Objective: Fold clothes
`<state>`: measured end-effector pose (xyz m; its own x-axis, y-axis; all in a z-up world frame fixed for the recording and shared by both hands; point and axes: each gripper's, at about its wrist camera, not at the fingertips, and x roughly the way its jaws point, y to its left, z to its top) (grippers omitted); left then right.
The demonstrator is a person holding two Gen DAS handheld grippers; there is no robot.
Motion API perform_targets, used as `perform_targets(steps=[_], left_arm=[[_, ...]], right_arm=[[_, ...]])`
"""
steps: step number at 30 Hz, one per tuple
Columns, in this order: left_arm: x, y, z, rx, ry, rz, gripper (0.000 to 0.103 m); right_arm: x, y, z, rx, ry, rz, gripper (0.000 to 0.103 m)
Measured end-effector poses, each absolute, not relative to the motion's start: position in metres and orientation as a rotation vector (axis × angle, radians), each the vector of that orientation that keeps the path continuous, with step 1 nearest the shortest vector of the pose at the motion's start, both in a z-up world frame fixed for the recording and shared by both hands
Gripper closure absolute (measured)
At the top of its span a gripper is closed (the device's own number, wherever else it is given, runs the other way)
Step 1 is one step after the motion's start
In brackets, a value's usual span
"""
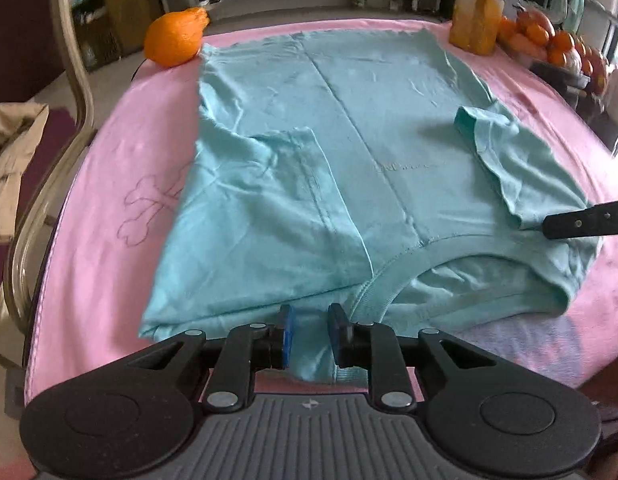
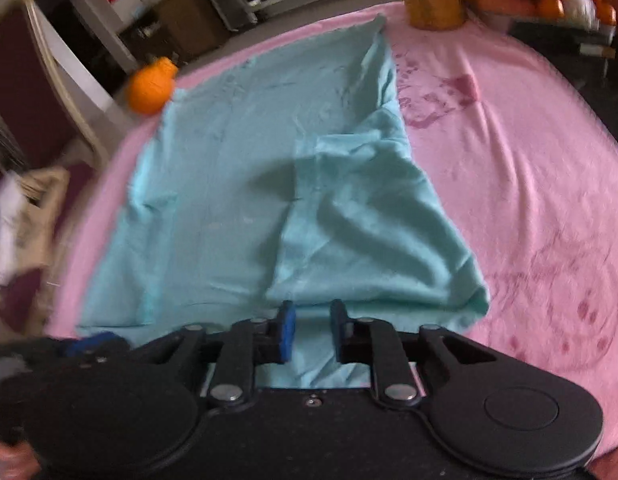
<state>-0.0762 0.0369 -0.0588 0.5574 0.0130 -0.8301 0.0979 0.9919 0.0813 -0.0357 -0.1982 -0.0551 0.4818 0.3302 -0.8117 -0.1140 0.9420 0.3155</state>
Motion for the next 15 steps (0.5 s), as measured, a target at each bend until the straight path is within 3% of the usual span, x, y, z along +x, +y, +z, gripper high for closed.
perform_targets(steps=[4, 7, 15], left_arm=[[-0.091, 0.029, -0.058, 0.238, 1.013, -0.122, 0.100], [-0.098, 0.036, -0.054, 0.222, 1.024, -0.132, 0.099], [-0.101, 0.052, -0.036, 0.062, 0.939, -0.091, 0.092]], right_arm=[[-0.050, -0.175, -0.056, 0.007, 1.057, 0.278, 0.089], [-0.067, -0.175, -0.054, -0.049, 1.089, 0.295, 0.089], [-0.080, -0.202, -0.042, 0.160, 1.025, 0.307, 0.089]])
